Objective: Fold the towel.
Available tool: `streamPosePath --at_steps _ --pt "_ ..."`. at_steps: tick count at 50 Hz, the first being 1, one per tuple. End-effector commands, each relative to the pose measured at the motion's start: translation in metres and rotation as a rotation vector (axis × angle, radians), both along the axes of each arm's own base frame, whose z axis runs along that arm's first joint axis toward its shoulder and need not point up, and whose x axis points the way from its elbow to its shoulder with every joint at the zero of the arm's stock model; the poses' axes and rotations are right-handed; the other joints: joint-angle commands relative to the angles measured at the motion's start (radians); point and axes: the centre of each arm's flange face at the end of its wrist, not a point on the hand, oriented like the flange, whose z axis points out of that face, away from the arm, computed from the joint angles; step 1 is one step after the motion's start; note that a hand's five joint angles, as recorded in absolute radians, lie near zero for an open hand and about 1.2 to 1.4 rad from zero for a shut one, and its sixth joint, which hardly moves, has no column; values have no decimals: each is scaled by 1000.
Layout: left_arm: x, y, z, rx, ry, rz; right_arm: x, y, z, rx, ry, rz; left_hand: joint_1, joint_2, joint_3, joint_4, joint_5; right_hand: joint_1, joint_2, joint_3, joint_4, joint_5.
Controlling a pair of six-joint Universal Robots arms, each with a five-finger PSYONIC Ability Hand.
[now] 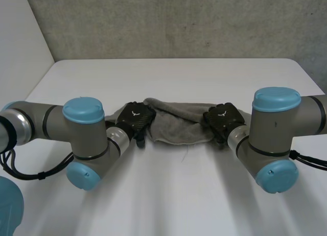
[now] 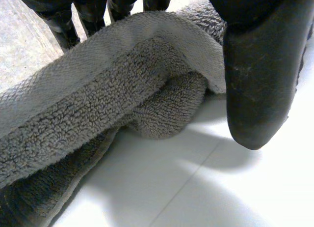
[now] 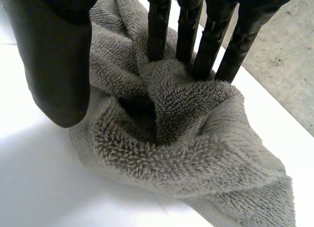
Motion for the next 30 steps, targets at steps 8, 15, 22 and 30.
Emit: streamPosePath --at_steps 8,15,22,30 --pt "0 -6 2 -12 9 5 12 -10 -14 42 -68 -16 539 534 539 543 529 142 148 142 141 132" --pt "3 -17 11 -36 25 27 19 -16 -17 32 -76 -9 914 909 914 918 904 850 856 850 849 840" --pt "20 -34 50 -97 78 83 19 -28 29 -22 -125 -18 985 980 984 988 975 913 919 913 912 903" --pt "52 -42 145 -196 306 166 -9 -39 156 -150 -307 -45 985 980 984 988 975 913 919 913 912 903"
